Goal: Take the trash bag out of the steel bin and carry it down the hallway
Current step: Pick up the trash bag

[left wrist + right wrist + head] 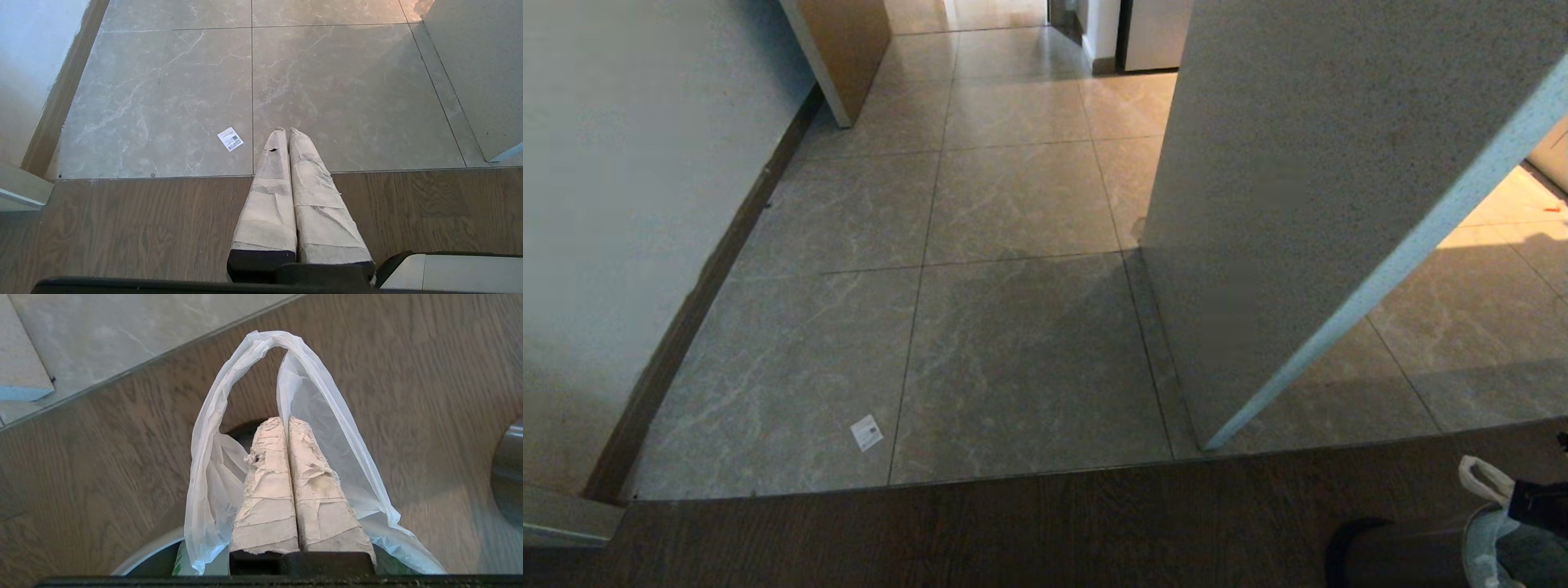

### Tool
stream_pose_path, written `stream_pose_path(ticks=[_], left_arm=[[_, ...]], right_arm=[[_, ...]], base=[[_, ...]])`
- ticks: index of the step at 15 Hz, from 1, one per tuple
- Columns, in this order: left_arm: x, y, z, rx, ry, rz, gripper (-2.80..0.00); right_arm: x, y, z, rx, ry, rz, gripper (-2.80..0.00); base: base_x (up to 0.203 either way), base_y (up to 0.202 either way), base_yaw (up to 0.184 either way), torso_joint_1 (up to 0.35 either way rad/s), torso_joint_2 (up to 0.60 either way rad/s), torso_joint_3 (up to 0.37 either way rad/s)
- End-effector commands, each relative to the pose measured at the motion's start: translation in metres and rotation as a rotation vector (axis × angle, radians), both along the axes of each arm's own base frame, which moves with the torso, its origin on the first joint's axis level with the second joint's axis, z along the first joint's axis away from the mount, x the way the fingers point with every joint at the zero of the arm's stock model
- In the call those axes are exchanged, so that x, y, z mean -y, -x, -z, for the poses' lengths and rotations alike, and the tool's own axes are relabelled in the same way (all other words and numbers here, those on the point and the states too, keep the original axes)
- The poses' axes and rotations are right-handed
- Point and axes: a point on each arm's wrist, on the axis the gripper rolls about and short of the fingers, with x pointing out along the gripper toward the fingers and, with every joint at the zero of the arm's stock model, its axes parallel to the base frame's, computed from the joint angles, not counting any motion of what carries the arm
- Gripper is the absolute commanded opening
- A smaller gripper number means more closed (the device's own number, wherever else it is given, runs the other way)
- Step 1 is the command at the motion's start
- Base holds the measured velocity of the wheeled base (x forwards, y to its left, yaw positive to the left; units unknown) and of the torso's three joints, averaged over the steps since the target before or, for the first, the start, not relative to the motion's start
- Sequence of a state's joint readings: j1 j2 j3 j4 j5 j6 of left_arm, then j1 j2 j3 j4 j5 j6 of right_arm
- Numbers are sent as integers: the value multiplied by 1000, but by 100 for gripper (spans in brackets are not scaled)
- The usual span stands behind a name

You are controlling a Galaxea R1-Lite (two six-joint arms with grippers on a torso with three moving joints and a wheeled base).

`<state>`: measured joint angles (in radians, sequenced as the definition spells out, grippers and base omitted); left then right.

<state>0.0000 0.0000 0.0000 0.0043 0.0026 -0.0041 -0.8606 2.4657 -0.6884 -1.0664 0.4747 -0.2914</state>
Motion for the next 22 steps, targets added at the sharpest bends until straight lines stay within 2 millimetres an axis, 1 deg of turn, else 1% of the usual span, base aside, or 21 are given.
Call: stream_pose_path(ticks=[1, 4, 7, 10, 13, 15, 17, 19, 22], left_arm=[[0, 0, 0, 0, 1, 0, -280], [0, 0, 0, 0, 1, 0, -280], [0, 0, 0, 0, 1, 0, -280], [0, 0, 0, 0, 1, 0, -280], [0, 0, 0, 0, 1, 0, -280], [0, 0, 0, 0, 1, 0, -280], [0, 0, 0, 0, 1, 0, -280], [0, 0, 0, 0, 1, 0, -280], [0, 0, 0, 0, 1, 0, -280]], right_arm=[[1, 0, -15, 28, 29, -3, -280], [-3, 3, -40, 41, 38, -4, -280], [-14, 13, -62, 34, 32, -8, -280], [-31, 28, -72, 13, 13, -8, -280], [-45, 40, -76, -34, 9, -29, -280], [-48, 49, -73, -113, 53, -59, -280], [-45, 63, -70, -198, 114, -76, -280], [-36, 83, -65, -273, 180, -95, -280], [-29, 114, -53, -355, 219, -103, -280]], base=[[0, 0, 0, 0, 0, 0], [0, 0, 0, 0, 0, 0], [0, 0, 0, 0, 0, 0], [0, 0, 0, 0, 0, 0], [0, 0, 0, 0, 0, 0], [0, 0, 0, 0, 0, 0], [0, 0, 0, 0, 0, 0], [0, 0, 0, 0, 0, 0], [0, 0, 0, 0, 0, 0]])
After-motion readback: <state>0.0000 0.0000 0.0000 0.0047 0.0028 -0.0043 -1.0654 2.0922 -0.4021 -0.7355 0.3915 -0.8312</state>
